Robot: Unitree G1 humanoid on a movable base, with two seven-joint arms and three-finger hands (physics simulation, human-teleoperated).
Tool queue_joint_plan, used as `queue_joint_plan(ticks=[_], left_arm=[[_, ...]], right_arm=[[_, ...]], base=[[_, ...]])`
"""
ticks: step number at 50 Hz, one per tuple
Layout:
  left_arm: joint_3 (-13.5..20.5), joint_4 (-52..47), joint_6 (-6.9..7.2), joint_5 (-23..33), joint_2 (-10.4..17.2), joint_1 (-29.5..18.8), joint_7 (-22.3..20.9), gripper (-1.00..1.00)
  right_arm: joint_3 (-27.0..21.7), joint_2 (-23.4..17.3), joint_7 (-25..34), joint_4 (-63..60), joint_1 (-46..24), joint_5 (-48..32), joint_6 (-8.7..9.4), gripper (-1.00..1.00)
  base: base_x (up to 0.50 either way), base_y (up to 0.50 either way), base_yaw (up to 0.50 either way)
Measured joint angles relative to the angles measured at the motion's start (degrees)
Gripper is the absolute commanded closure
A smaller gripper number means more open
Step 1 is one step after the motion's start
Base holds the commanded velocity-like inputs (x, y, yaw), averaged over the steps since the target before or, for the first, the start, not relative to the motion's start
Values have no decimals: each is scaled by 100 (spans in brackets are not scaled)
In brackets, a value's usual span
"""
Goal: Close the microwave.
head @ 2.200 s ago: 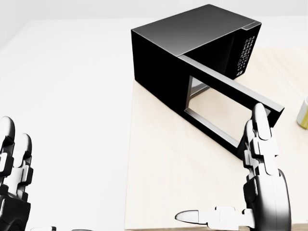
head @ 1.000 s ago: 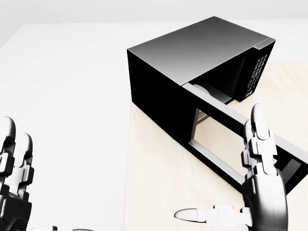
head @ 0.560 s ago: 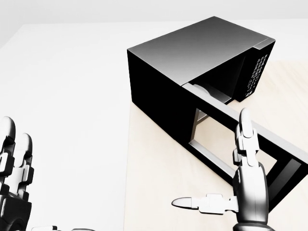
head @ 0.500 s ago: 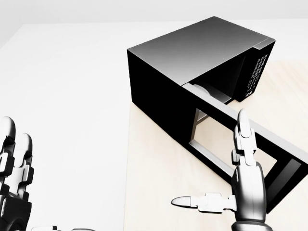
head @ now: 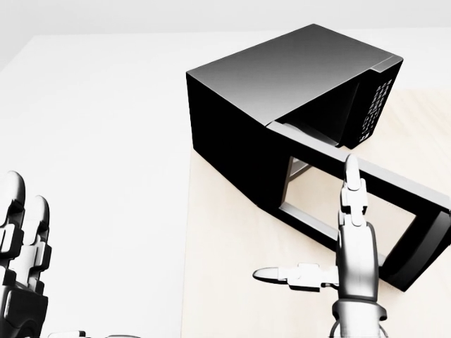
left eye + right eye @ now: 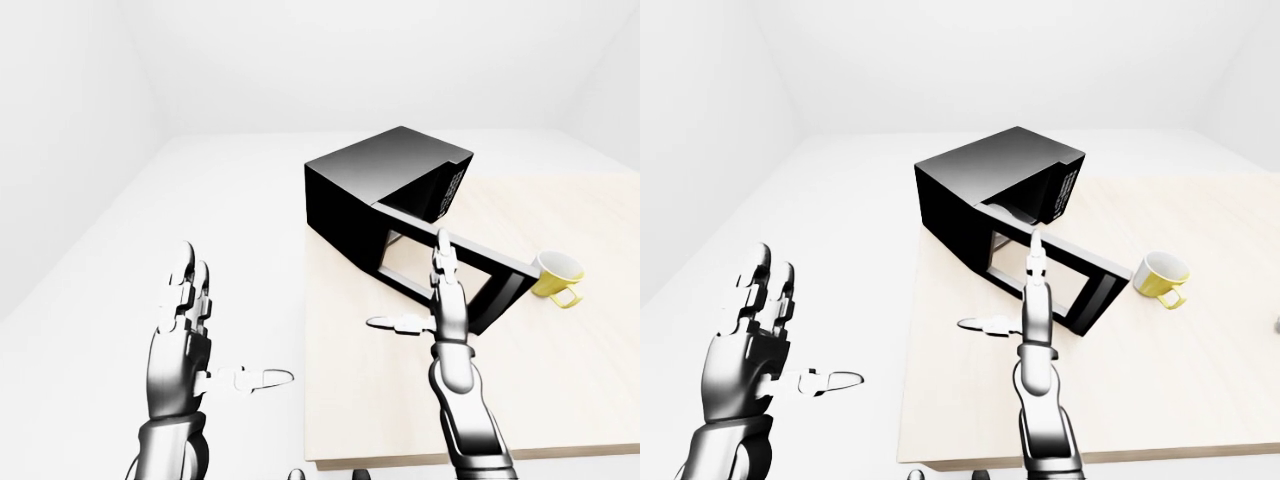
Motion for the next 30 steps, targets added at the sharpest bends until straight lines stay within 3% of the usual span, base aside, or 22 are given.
queue_joint_plan(ticks=[30], left_arm=[[-16, -46, -3, -3, 13, 41, 0, -100]], right_arm=[[-459, -322, -389, 1738, -1568, 70, 0, -100]], base=[[0, 0, 0]])
